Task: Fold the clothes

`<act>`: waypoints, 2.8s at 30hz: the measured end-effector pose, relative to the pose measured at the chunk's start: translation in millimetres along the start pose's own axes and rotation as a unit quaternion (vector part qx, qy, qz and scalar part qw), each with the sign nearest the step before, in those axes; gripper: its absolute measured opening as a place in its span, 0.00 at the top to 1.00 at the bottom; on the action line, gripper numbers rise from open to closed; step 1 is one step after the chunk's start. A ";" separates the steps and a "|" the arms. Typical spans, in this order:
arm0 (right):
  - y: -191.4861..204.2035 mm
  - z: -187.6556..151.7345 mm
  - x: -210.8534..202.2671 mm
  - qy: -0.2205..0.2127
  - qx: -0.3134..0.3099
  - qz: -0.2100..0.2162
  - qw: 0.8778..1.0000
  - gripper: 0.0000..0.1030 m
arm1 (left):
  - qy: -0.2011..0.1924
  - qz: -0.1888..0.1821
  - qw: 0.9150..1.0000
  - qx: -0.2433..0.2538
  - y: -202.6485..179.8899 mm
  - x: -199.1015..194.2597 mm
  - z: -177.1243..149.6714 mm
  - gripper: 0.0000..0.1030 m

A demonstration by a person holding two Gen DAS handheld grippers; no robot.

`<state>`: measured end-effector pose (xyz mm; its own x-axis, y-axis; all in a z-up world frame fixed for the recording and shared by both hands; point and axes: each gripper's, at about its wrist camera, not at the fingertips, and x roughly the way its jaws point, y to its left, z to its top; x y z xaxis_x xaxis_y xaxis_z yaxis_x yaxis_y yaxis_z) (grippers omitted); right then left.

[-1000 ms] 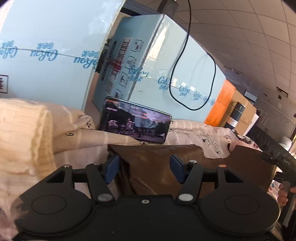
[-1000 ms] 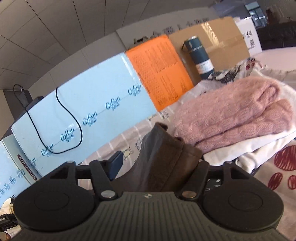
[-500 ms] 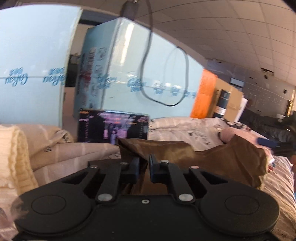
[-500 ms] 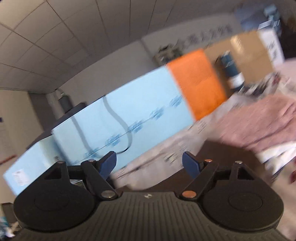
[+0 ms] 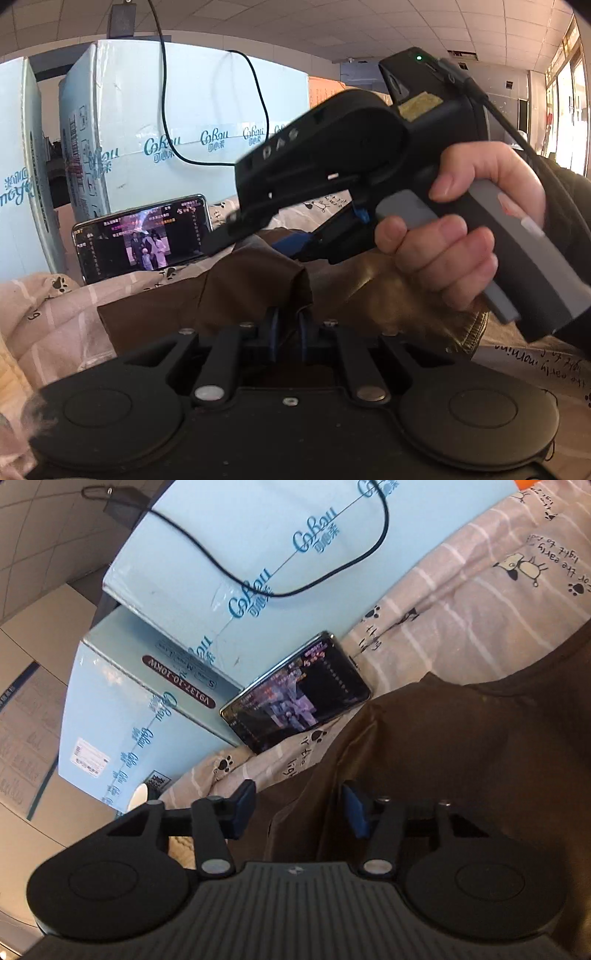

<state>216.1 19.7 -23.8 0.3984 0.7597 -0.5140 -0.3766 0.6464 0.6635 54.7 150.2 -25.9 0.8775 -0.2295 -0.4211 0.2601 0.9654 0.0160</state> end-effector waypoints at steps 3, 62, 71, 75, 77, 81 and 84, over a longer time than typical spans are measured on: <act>2.9 -4.5 -2.2 -0.014 -0.011 -0.021 1.000 0.93 | -0.021 0.028 0.999 0.041 -11.8 -12.6 0.3 0.77; -137.7 -2.4 -237.9 -0.166 -0.097 -0.189 0.963 0.22 | -0.019 0.039 0.965 -0.258 61.4 -112.3 -24.2 0.00; -179.3 30.1 -178.4 -0.127 -0.047 -0.219 0.966 0.21 | 0.017 0.070 0.950 -0.303 103.5 -2.5 -1.6 0.04; -188.9 33.2 -175.7 -0.127 -0.013 -0.188 0.974 0.21 | 0.038 0.082 0.962 -0.257 89.5 19.2 0.6 0.30; -187.5 32.0 -179.4 -0.134 -0.009 -0.172 0.976 0.21 | 0.044 0.104 0.968 -0.225 81.9 24.9 0.7 0.51; -180.3 30.9 -182.8 -0.155 -0.018 -0.177 0.972 0.44 | 0.023 0.125 0.982 -0.138 53.5 22.1 8.4 0.86; -169.2 27.5 -175.9 -0.168 -0.061 -0.220 0.959 0.70 | -0.007 0.157 0.986 -0.052 22.4 16.6 16.6 0.91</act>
<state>232.7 -225.2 -30.8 0.7808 0.3586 -0.5117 -0.1963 0.9182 0.3440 81.8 166.0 -17.4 0.9138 0.0827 -0.3977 -0.0678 0.9964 0.0514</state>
